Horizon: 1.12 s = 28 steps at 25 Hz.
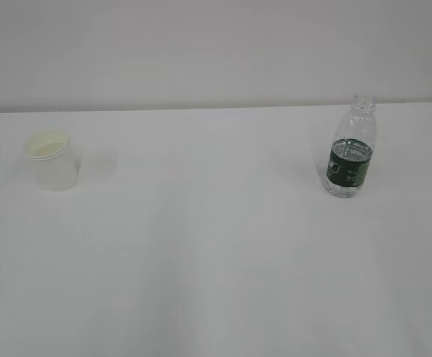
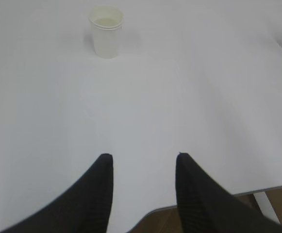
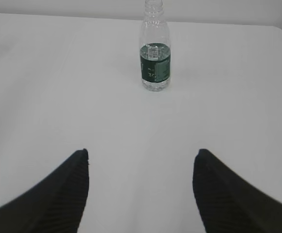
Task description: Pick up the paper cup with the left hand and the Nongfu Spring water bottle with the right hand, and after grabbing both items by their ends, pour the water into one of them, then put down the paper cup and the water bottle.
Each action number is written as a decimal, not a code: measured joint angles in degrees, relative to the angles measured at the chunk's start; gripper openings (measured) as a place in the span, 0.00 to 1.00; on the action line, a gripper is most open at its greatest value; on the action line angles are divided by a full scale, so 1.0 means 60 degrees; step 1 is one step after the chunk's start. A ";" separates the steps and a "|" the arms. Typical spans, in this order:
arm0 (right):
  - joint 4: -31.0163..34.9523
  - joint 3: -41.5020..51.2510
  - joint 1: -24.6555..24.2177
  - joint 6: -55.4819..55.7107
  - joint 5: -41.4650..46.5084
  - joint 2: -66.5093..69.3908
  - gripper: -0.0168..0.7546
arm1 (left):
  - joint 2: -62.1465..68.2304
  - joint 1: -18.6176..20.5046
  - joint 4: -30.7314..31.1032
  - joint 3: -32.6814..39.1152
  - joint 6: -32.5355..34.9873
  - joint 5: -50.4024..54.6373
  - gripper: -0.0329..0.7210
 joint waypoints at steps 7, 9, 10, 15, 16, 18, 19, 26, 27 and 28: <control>0.0089 0.0000 0.0000 -0.0174 0.0000 -0.0038 0.67 | 0.0000 0.0000 0.0117 0.0000 0.0000 0.0000 0.46; 0.0089 0.0000 0.0000 -0.0207 0.0000 -0.0038 0.67 | 0.0000 0.0000 0.0272 0.0023 0.0000 0.0000 0.48; 0.0089 0.0000 0.0000 -0.0207 0.0000 -0.0038 0.67 | 0.0000 0.0000 0.0357 0.0030 0.0000 0.0000 0.51; 0.0089 -0.0119 0.0000 -0.0322 0.0289 -0.0038 0.67 | 0.0000 0.0000 0.0468 0.0221 0.0000 -0.0244 0.64; 0.0096 -0.0163 0.0000 -0.0322 0.0411 -0.0038 0.67 | 0.0000 0.0000 0.0489 0.0246 0.0000 -0.0287 0.67; 0.0096 -0.0221 0.0000 -0.0322 0.0603 -0.0038 0.67 | 0.0000 0.0000 0.0527 0.0246 0.0000 -0.0307 0.71; 0.0096 -0.0240 0.0000 -0.0322 0.0747 -0.0038 0.67 | 0.0000 0.0000 0.0522 0.0246 0.0000 -0.0307 0.73; 0.0111 -0.0338 0.0000 -0.0322 0.1649 -0.0038 0.67 | 0.0000 0.0000 0.0545 0.0246 0.0000 -0.0344 0.76; 0.0111 -0.0338 0.0000 -0.0322 0.1736 -0.0038 0.67 | 0.0000 0.0000 0.0545 0.0246 0.0000 -0.0344 0.76; 0.0090 -0.0316 0.0000 -0.0322 0.1849 -0.0043 0.67 | 0.0000 0.0000 0.0545 0.0246 0.0000 -0.0361 0.76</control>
